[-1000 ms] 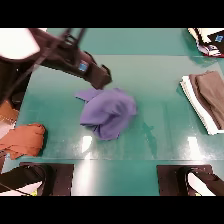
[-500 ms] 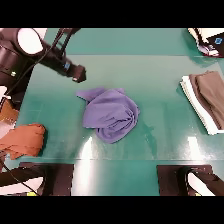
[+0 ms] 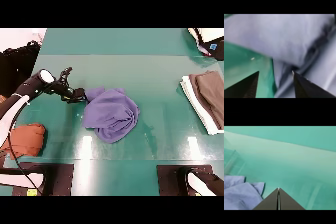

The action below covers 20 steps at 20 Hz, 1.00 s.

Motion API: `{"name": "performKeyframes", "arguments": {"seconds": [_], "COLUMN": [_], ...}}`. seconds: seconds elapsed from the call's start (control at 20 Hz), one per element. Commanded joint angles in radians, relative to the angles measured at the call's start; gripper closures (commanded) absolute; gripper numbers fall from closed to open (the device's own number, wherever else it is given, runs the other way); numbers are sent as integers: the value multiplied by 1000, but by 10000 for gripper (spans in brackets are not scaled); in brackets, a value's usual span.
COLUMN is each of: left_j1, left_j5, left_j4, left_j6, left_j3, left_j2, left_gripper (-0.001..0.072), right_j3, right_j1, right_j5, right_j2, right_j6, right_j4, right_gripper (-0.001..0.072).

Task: Fold the shirts.

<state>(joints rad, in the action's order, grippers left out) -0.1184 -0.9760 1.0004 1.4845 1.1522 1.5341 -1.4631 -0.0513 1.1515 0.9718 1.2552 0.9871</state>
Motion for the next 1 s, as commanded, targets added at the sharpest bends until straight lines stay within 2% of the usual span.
{"name": "performKeyframes", "arguments": {"seconds": [0.0, 0.3, 0.35, 0.4, 0.55, 0.75, 0.8, 0.85, 0.9, 0.95], "left_j1": [10, 10, 10, 10, 16, 16, 16, 16, 16, 16], "left_j5": [133, 211, 207, 203, 140, 33, 16, 6, 2, 0], "left_j4": [-134, -161, -159, -159, -151, -136, -136, -137, -138, -139], "left_j6": [0, 0, 0, -1, -40, -98, -105, -105, -105, -105], "left_j3": [-24, -24, -15, 0, 94, 254, 283, 303, 312, 312], "left_j2": [47, 46, 46, 46, 45, 45, 45, 45, 45, 45], "left_gripper": [195, 206, 421, 691, 683, 684, 684, 684, 684, 684], "right_j3": [0, 0, 1, 1, 14, 227, 290, 347, 397, 435], "right_j1": [-1, -1, -1, -1, -1, -5, -15, -32, -57, -91], "right_j5": [22, 101, 116, 132, 198, 187, 183, 174, 163, 137], "right_j2": [16, 83, 98, 115, 179, 254, 277, 309, 349, 392], "right_j6": [13, 25, 25, 25, 25, 28, 28, 28, 27, 18], "right_j4": [0, 1, 6, 11, 11, 0, -6, -26, -69, -115], "right_gripper": [698, 698, 698, 698, 698, 694, 582, 370, 325, 326]}}
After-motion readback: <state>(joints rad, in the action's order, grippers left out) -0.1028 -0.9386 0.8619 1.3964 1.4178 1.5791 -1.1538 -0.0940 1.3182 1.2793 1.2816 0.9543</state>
